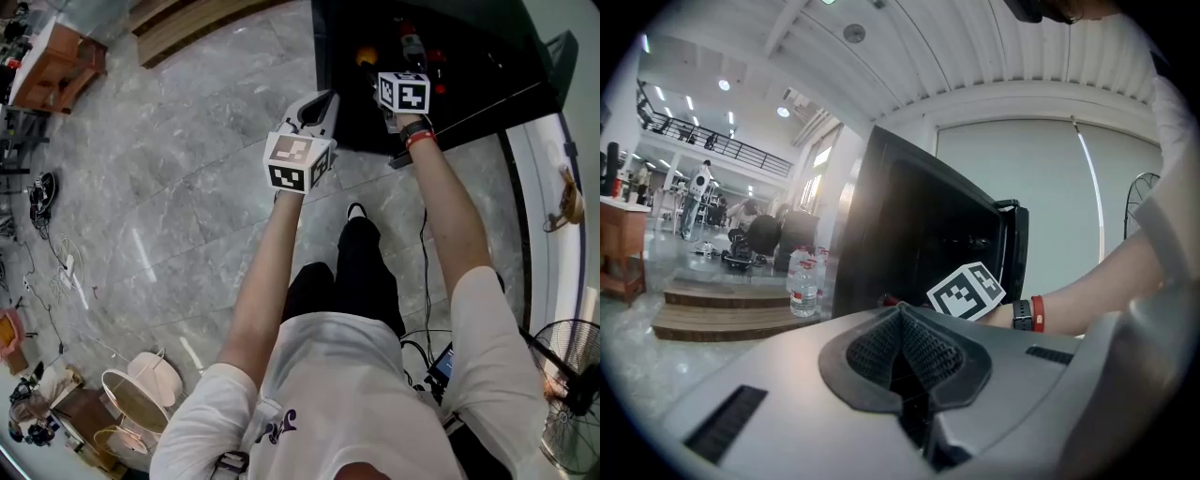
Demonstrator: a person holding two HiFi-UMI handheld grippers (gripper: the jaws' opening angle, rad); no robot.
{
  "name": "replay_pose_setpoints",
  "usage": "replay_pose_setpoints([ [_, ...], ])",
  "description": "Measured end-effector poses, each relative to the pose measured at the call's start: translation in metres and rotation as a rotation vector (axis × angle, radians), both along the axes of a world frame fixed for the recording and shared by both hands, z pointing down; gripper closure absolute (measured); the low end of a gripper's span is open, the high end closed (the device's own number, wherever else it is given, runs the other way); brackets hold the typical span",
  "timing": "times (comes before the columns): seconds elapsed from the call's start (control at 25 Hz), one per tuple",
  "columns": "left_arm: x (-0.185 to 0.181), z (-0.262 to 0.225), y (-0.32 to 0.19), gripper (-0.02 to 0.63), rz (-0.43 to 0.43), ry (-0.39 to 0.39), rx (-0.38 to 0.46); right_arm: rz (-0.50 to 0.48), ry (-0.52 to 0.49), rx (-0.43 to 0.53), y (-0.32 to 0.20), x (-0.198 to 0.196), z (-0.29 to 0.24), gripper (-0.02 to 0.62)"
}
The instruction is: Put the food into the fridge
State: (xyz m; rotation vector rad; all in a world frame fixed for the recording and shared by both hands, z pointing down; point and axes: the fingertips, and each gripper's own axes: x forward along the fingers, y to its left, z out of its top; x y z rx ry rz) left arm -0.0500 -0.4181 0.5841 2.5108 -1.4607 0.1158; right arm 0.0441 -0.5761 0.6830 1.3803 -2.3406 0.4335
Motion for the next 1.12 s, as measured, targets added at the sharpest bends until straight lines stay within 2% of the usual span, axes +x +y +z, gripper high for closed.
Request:
replay_pose_setpoints([
  [0.44, 0.026, -0.038, 0.032, 0.588, 0.056, -0.005, -0.017, 0.027, 0.003, -0.027, 0.047, 0.015, -0.039, 0.276],
  [0.72, 0.030, -0.066, 0.051, 0.588, 0.067, 0.008, -0.044, 0.035, 0.026, -0.057, 0.082, 0.026, -0.062, 0.287],
  [1.12, 0.029, -0.102, 0.074, 0.588, 0.085, -0.010, -0.077, -0.017, 0.054, -0.098, 0.120, 0.031, -0.094, 0.306],
])
